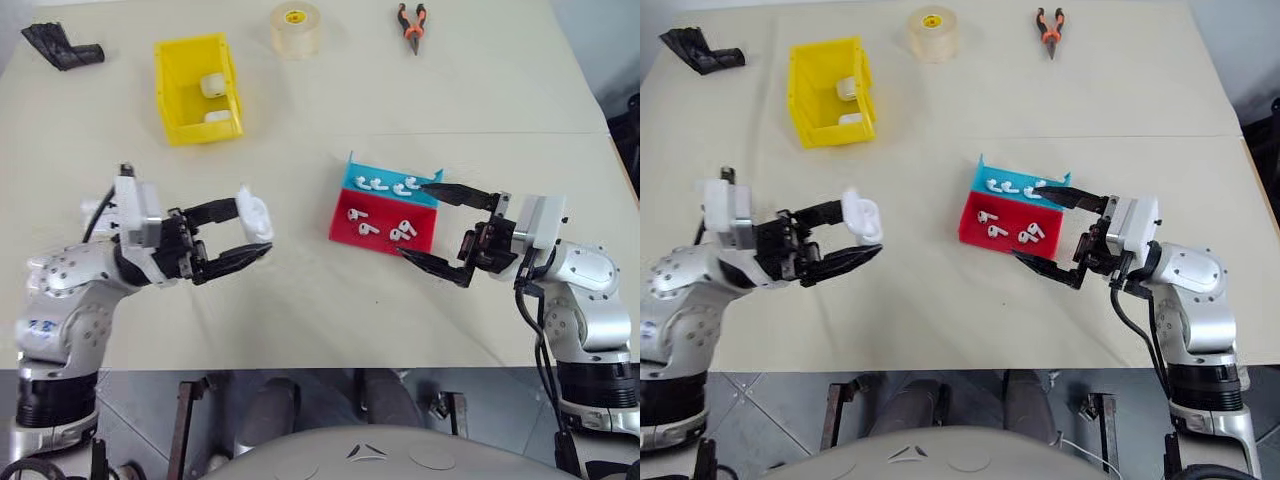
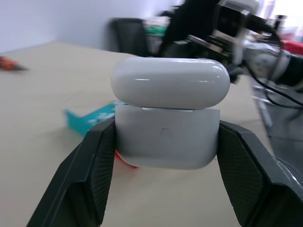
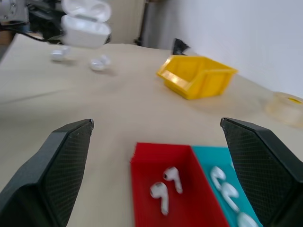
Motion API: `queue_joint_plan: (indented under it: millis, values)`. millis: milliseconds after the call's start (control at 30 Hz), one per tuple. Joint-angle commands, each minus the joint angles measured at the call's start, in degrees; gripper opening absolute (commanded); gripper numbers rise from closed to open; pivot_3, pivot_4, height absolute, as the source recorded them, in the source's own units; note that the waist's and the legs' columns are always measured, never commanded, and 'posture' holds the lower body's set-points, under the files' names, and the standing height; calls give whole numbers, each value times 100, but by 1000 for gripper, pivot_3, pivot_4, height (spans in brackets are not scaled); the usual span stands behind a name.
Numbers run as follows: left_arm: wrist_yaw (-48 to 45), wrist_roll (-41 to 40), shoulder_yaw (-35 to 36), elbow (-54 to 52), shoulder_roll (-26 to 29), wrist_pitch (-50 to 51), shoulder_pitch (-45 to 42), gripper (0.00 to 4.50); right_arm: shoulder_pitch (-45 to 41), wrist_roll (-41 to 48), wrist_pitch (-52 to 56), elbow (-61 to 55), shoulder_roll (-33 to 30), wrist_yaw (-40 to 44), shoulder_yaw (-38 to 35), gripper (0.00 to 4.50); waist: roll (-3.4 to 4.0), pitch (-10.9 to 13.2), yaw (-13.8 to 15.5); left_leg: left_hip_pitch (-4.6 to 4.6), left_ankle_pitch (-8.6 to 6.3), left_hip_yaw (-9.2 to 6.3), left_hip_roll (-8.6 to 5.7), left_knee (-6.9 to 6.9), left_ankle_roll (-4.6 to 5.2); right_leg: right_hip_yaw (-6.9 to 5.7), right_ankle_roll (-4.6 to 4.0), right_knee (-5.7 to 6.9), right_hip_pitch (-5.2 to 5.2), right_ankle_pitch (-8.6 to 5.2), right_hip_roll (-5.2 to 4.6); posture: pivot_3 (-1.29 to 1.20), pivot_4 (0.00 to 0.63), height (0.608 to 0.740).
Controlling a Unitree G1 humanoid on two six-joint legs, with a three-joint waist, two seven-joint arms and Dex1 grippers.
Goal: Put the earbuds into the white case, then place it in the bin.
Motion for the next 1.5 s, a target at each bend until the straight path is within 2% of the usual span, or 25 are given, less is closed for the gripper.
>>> queue_joint_plan:
  millis: [33, 233, 333, 533, 633, 700, 967, 1133, 1267, 1400, 1500]
  values:
    - [-649, 352, -569, 743, -444, -620, -596, 2802, 449, 90, 61, -590, -177, -249, -471, 4500, -3, 0, 38, -2, 0, 0, -1, 5, 1, -3, 5, -1, 1, 3, 2, 0, 150, 740]
    - [-1384, 583, -1008, 2075, -1421, -1342, -1376, 2802, 1785, 123, 173, -1361, -268, -676, -1363, 4500, -8, 2, 90, -6, 1, 22, -18, 8, 16, -8, 29, 6, 3, 15, 3, 0, 150, 740]
    - [-1651, 396, -1079, 2274, -1869, -1308, -1483, 2802, 2487, 93, 152, -1657, -181, -821, -1781, 4500, -10, 3, 107, -6, 2, 24, -23, 9, 19, -9, 32, 7, 4, 17, 4, 0, 150, 740]
    - [-1359, 286, -1019, 1951, -2552, -1332, -1085, 2802, 3373, 66, 218, -2156, -10, -1166, -2226, 4500, -13, 2, 94, 0, 1, 35, -21, 9, 24, 1, 36, 5, 8, 19, 7, 0, 150, 740]
    - [-1313, 439, -1078, 1791, -2669, -1538, -762, 2802, 3569, -10, 472, -2398, -22, -1433, -2224, 4500, -14, 3, 97, 6, 1, 42, -12, 9, 24, 11, 36, 7, 7, 19, 11, 0, 150, 740]
    - [-1625, 622, -1230, 1760, -2608, -1899, -599, 2802, 3493, -76, 967, -2548, -210, -1717, -2071, 4500, -14, 3, 104, 6, 1, 43, -7, 9, 24, 15, 37, 2, 7, 20, 10, 0, 150, 740]
    - [-1307, 717, -1081, 1854, -2797, -2529, -495, 2802, 2204, 261, 3769, -2972, -1440, -2732, -1347, 4500, -14, 2, 125, 5, 2, 45, -9, 13, 26, 25, 48, -7, 7, 26, 6, 0, 150, 740]
    - [-1408, 455, -1042, 1607, -2510, -2194, -312, 2802, 601, 830, 5835, -3172, -1961, -3330, -417, 4500, -14, 3, 106, 3, 3, 46, -11, 13, 31, 26, 50, -7, 7, 27, 2, 0, 150, 740]
    - [-1585, 384, -1032, 1511, -2324, -2165, -229, 2802, -1439, 1375, 7721, -2895, -1589, -3910, 285, 4500, -15, 3, 87, 1, 4, 46, -4, 10, 31, 29, 49, -17, -1, 27, 4, 0, 150, 740]
    - [-1706, 382, -1037, 1556, -2264, -2126, -226, 2802, -2832, 1363, 8993, -2627, -1252, -4103, 1060, 4500, -15, 2, 135, -3, 4, 25, -12, 12, 31, 24, 47, -12, -8, 28, -1, 0, 150, 740]
    - [-1723, 457, -1003, 1679, -2221, -2228, -174, 2802, -3521, 1296, 9351, -2287, -941, -4248, 1621, 4500, -15, 2, 107, -8, 3, 16, -23, 12, 33, 18, 42, -7, -11, 32, -10, 0, 150, 740]
